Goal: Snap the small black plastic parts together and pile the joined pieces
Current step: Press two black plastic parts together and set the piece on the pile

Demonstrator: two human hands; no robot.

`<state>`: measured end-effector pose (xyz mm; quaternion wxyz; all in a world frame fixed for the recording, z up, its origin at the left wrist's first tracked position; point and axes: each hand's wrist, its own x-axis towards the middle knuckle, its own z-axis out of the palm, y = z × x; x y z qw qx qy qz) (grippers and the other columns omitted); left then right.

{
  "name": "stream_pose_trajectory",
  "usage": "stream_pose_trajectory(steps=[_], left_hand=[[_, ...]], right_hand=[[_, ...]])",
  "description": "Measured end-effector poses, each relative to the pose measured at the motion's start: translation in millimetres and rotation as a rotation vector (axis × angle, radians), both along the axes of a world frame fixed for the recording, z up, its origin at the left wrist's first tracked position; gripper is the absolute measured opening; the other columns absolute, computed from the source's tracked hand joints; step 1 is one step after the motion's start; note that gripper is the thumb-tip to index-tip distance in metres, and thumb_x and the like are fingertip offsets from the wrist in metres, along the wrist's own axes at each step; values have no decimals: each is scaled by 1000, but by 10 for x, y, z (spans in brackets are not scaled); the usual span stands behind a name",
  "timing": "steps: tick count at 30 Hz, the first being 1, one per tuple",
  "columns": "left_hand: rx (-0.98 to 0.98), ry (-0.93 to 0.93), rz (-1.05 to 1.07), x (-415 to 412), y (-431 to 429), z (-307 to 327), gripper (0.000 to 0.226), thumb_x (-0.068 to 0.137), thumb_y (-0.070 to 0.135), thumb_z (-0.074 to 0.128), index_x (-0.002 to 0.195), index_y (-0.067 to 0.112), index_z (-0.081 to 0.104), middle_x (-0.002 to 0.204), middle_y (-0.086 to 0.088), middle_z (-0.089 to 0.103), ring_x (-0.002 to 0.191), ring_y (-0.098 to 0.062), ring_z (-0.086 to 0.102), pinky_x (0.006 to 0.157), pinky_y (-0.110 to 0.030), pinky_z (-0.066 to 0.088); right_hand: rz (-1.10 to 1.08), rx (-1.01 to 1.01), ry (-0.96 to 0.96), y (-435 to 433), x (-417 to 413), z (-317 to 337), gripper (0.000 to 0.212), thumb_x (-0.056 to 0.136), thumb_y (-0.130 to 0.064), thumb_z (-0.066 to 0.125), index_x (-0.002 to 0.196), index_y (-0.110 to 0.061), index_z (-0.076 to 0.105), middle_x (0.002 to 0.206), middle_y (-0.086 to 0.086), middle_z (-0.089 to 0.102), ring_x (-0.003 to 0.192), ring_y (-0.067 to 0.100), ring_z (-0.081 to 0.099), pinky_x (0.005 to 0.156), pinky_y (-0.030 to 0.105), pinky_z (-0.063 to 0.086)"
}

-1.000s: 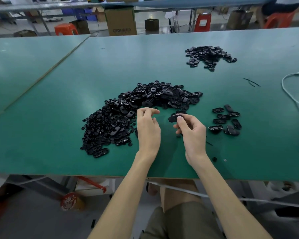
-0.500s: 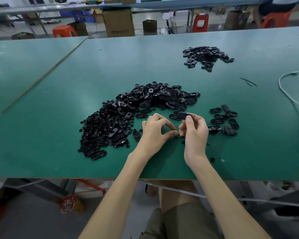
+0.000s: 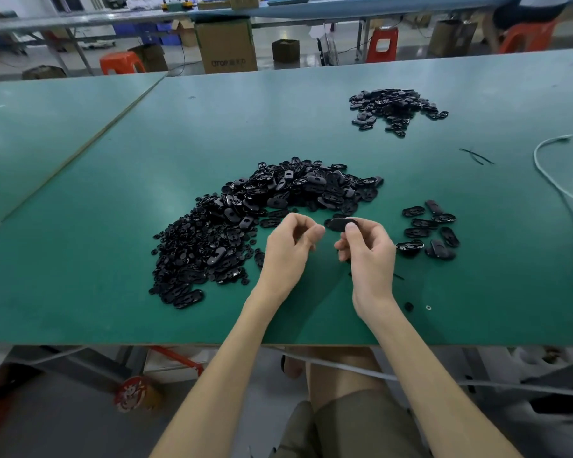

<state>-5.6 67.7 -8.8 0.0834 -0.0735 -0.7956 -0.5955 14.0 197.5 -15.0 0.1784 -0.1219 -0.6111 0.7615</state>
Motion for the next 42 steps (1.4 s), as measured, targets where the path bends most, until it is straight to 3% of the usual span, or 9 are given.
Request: stream_pose_trajectory(steps=[6,15,21,26,29,33,38,42], left_hand=[[158,69,19,-4,-49,-11,7,101,9,64,95,8,62,76,-3,70,71,-14,65,72,-25,49],[185,61,13,-8,-64,-29,5,98,11,70,97,13,65,86,-1,73,77,-14,71,75,-22,53],[180,54,3,5,-46,-19,6,96,9,71,97,13,67,90,-4,76,77,-19,74,80,-29,58],[201,37,0,9,-44,-12,5,96,10,72,95,14,69,87,6,75,77,-13,73,76,-22,55],[194,16,29,-14,-51,-24,7,96,11,72,94,17,69,94,5,74,86,-11,67,80,-25,52],[215,-2,48,-32,-63,-28,8,97,7,70,94,14,67,99,-7,73,86,-14,63,82,-37,51],[224,-8,62,-26,-67,-9,10,96,1,67,94,11,67,102,-15,73,88,-18,63,86,-42,52],[185,9,36,4,-54,12,14,95,0,68,91,14,66,92,-3,70,86,-12,63,82,-33,52]], right_hand=[[60,46,0,-5,-15,-32,7,100,-14,65,101,-10,71,86,1,78,75,17,75,61,26,54],[89,37,13,-3,-18,-36,12,102,-13,63,99,-11,74,89,2,79,79,17,76,61,23,55],[113,30,30,7,-7,-33,9,99,-11,67,99,-12,76,91,4,80,78,17,76,60,23,54],[153,-1,64,12,23,-6,8,93,-4,75,96,-11,74,88,5,78,76,19,76,59,21,53],[187,3,79,19,25,0,10,92,-3,75,96,-13,75,88,2,78,80,17,76,62,21,53],[233,125,53,13,12,-10,15,89,-7,79,94,-22,77,89,-7,78,82,6,70,69,19,54],[258,197,42,-1,18,-8,10,88,-17,82,92,-25,77,86,-6,78,77,7,70,71,19,54],[237,194,44,-3,27,-15,5,96,-24,75,92,-20,75,79,1,77,67,10,68,62,23,52]])
